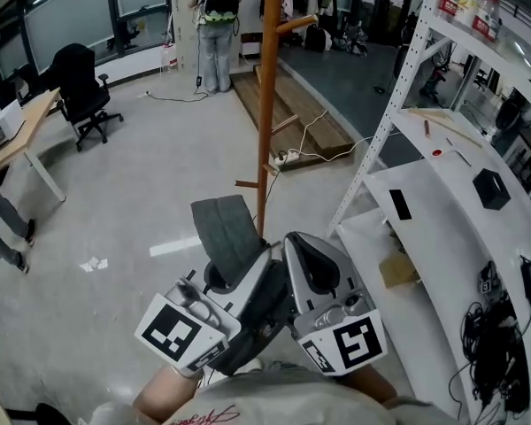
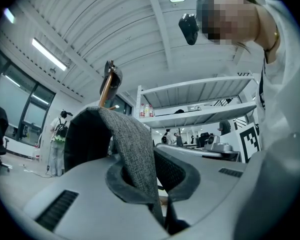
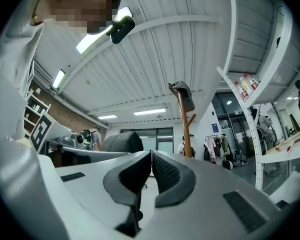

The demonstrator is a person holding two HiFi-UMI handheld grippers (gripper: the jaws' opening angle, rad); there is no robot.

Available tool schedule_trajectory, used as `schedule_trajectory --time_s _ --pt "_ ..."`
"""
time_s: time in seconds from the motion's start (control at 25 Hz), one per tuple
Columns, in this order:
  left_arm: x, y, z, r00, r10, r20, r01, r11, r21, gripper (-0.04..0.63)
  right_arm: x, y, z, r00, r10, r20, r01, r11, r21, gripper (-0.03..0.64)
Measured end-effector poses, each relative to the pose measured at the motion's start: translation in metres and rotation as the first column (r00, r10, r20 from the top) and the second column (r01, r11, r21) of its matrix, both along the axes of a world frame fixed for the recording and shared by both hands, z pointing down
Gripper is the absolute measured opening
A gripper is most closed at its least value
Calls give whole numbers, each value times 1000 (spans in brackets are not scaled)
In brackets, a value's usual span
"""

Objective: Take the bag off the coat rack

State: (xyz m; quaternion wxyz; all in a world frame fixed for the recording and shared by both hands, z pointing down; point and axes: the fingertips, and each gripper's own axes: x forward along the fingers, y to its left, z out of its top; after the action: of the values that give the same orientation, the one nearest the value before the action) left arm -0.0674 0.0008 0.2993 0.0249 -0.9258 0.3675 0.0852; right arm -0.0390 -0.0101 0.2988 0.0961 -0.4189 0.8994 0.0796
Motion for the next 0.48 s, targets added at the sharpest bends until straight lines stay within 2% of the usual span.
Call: schedule_trajectory --time_s 0.48 --pt "12 25 -5 999 -30 -17 30 1000 5 35 7 28 -5 998 -8 -55 10 1000 22 18"
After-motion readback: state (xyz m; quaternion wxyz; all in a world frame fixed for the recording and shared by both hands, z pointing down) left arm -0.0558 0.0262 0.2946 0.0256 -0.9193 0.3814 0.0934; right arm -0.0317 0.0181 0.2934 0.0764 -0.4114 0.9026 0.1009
